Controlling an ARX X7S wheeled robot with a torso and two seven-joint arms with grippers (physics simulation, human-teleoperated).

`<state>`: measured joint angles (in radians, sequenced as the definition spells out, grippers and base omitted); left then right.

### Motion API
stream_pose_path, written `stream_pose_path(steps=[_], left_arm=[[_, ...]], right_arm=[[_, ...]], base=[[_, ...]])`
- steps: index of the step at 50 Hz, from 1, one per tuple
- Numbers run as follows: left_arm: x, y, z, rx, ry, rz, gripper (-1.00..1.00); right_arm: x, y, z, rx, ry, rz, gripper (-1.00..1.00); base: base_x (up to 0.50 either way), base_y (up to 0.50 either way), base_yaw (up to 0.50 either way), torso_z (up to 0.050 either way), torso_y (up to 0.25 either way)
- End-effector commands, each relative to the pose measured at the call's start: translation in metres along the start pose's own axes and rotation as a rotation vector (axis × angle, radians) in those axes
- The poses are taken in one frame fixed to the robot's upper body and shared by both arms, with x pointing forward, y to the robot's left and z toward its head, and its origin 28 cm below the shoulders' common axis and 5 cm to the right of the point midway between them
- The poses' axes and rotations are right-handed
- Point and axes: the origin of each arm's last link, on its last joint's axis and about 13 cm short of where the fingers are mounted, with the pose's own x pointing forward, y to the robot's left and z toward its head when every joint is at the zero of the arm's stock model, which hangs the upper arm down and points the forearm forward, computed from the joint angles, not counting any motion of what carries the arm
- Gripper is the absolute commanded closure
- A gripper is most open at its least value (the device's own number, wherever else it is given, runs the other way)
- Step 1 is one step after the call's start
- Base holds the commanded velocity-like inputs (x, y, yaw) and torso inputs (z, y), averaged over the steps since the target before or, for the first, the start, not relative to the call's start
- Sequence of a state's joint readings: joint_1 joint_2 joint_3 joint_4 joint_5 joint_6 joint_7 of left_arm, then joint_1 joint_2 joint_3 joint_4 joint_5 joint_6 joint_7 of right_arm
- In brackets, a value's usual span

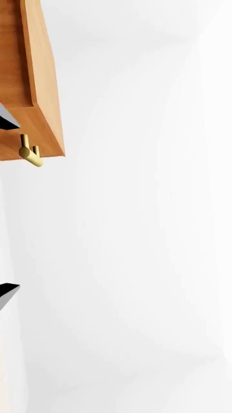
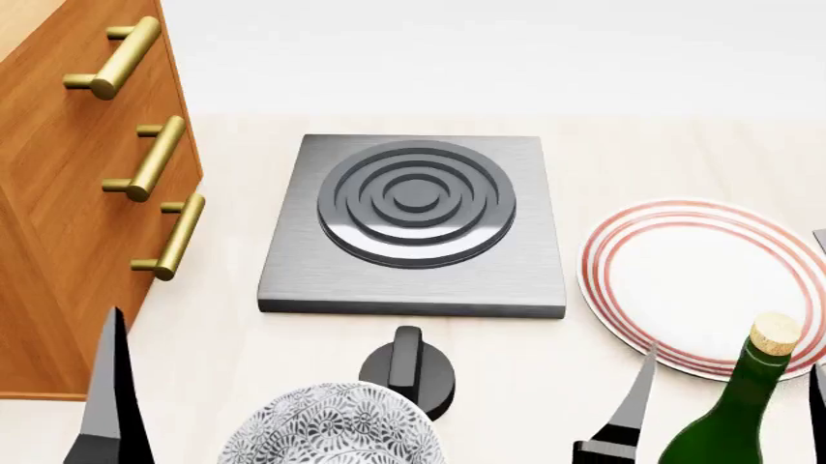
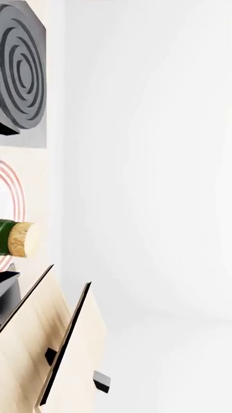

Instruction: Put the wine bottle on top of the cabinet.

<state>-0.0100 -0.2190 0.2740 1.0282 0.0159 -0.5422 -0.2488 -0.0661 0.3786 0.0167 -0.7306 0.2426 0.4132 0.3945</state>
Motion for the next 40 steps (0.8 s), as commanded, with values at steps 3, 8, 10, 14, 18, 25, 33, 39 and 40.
stream_pose_path(steps=[3, 8, 10, 14, 18, 25, 33, 39, 40], left_arm=[[0.000, 0.001, 0.001, -0.010, -0.001, 0.000, -1.00], [0.000, 0.000, 0.001, -0.009, 0.003, 0.000, -1.00], [0.000, 0.000, 0.000, -0.010, 0.004, -0.003, -1.00], [0.000, 0.000, 0.000, -0.009, 0.003, -0.004, -1.00], [0.000, 0.001, 0.000, -0.009, 0.003, -0.001, -1.00], [0.000, 0.001, 0.000, -0.008, 0.004, 0.000, -1.00], [0.000, 0.001, 0.000, -0.006, 0.003, 0.002, -1.00], [0.000, 0.001, 0.000, -0.006, 0.005, 0.000, -1.00], [0.000, 0.001, 0.000, -0.006, 0.006, 0.000, -1.00]], right_arm=[[0.011, -0.004, -0.013, 0.004, 0.032, -0.029, -1.00], [0.016, -0.006, -0.020, 0.003, 0.051, -0.039, -1.00], [0.017, -0.006, -0.023, 0.015, 0.061, -0.038, -1.00], [0.018, -0.006, -0.029, 0.018, 0.070, -0.044, -1.00], [0.020, -0.006, -0.033, 0.013, 0.079, -0.050, -1.00], [0.025, -0.008, -0.033, 0.020, 0.086, -0.063, -1.00], [0.030, -0.010, -0.035, 0.029, 0.090, -0.079, -1.00], [0.033, -0.010, -0.033, 0.026, 0.089, -0.078, -1.00], [0.033, -0.010, -0.033, 0.026, 0.090, -0.078, -1.00]], base=[[0.00, 0.00, 0.00, 0.000, 0.000], [0.00, 0.00, 0.00, 0.000, 0.000], [0.00, 0.00, 0.00, 0.000, 0.000], [0.00, 0.00, 0.00, 0.000, 0.000], [0.00, 0.00, 0.00, 0.000, 0.000], [0.00, 0.00, 0.00, 0.000, 0.000], [0.00, 0.00, 0.00, 0.000, 0.000], [0.00, 0.00, 0.00, 0.000, 0.000], [0.00, 0.00, 0.00, 0.000, 0.000]])
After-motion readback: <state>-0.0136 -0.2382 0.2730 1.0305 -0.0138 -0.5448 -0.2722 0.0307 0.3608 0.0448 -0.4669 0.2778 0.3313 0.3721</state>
